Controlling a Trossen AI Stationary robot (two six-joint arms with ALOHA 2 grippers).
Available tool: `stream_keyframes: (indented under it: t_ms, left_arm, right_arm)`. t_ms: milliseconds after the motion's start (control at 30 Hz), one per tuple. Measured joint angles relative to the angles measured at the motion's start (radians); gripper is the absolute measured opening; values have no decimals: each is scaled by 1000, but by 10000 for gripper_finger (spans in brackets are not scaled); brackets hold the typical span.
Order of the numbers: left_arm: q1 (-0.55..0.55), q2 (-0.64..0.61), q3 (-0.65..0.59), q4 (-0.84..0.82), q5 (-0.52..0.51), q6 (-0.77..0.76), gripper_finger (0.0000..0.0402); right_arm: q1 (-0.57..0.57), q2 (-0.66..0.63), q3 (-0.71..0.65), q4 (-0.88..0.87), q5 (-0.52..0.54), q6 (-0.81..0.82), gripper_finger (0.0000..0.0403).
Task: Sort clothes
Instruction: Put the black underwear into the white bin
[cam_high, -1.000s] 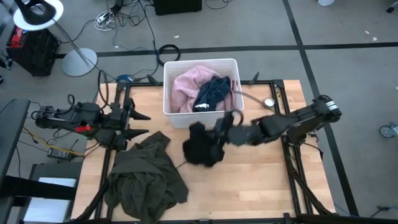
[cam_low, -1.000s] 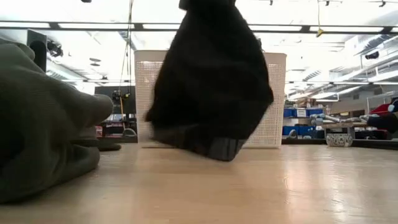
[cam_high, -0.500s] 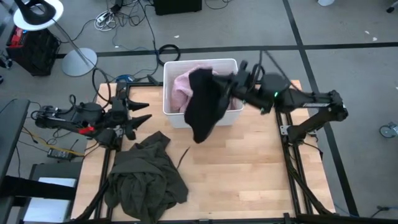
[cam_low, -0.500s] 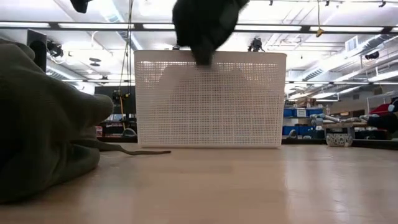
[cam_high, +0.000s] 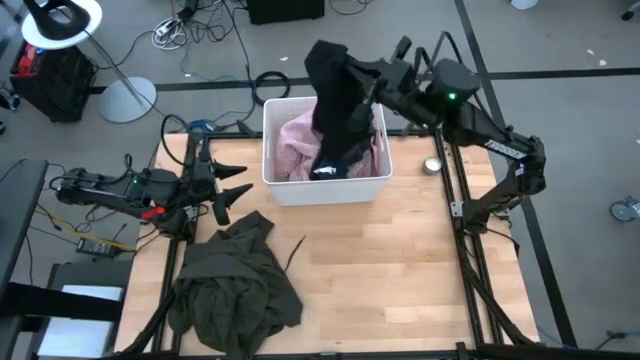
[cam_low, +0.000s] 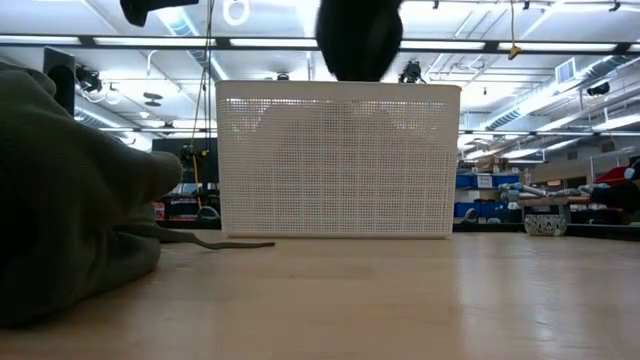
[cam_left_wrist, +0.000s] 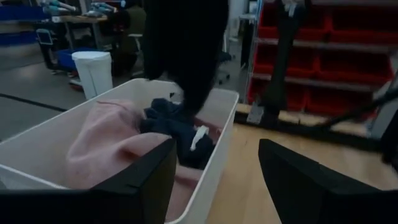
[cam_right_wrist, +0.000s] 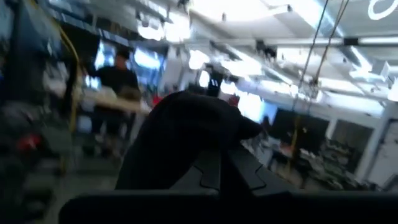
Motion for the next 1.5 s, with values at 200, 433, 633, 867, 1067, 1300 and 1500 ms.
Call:
stream_keyframes:
  t_ms: [200,433,633,867,1067,1300,1500]
  left_arm:
    - [0,17,0,51,-99,-78,234]
    - [0,19,0,48,-229,-108,234]
    - [10,21,0,44,-254,-146,234]
    - [13,25,0,40,-257,-160,234]
    - [13,26,0,40,-257,-160,234]
    - [13,26,0,40,-257,-161,234]
    - [13,26,0,39,-256,-182,234]
  right_arm:
    - [-106,2,-37,-299,8,137,0]
    - [-194,3,-258,-392,-146,372,0]
    - [-243,4,-535,-332,-283,554,1]
    - [-263,4,-793,-158,-407,735,3]
    - [-263,1,-816,-99,-439,750,14]
    - [-268,-32,-687,-173,-458,730,84]
    - [-269,-112,-582,-304,-458,671,154]
